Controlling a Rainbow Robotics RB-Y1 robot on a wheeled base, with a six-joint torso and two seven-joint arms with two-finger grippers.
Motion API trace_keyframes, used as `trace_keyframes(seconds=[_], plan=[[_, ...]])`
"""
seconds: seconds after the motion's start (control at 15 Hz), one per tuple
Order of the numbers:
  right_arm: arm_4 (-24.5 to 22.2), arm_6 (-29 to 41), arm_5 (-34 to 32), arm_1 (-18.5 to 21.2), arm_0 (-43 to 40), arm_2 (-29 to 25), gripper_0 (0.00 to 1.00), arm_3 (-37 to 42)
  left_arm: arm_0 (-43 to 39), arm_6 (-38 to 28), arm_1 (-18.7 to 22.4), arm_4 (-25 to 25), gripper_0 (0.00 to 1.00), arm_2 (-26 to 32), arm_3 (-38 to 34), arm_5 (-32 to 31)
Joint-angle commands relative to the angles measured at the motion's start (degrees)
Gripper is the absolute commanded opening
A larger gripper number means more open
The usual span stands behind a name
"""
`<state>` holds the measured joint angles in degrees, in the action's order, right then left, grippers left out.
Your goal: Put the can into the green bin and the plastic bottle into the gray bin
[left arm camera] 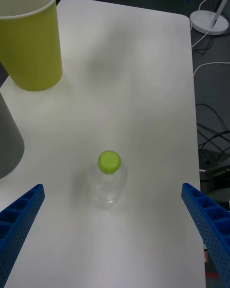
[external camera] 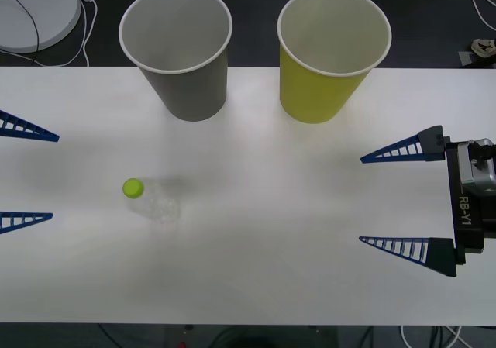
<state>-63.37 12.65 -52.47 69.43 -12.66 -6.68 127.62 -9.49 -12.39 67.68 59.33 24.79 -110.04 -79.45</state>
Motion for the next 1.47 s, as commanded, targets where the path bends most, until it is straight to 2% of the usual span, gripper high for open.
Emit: trace_keyframes(seconds=[0.07,0.67,0.87,1.07,1.47], plan=[[0.0,0.0,0.0,0.0,0.0,0.0,1.0,0.0,0.0,0.0,0.0,0.0,1.0,0.0,0.0,0.0],[0.0,0.0,0.0,0.0,0.0,0.0,1.0,0.0,-1.4,2.0,0.3,-1.5,1.0,-0.8,2.2,1.0],[0.0,0.0,0.0,0.0,0.0,0.0,1.0,0.0,-3.8,7.6,0.3,-4.3,1.0,-1.5,5.2,1.0],[0.0,0.0,0.0,0.0,0.0,0.0,1.0,0.0,-3.8,14.7,0.3,-7.6,1.0,-5.8,10.5,1.0],[0.0,0.0,0.0,0.0,0.0,0.0,1.0,0.0,-3.8,23.6,0.2,-7.9,1.0,-9.4,17.8,0.9]])
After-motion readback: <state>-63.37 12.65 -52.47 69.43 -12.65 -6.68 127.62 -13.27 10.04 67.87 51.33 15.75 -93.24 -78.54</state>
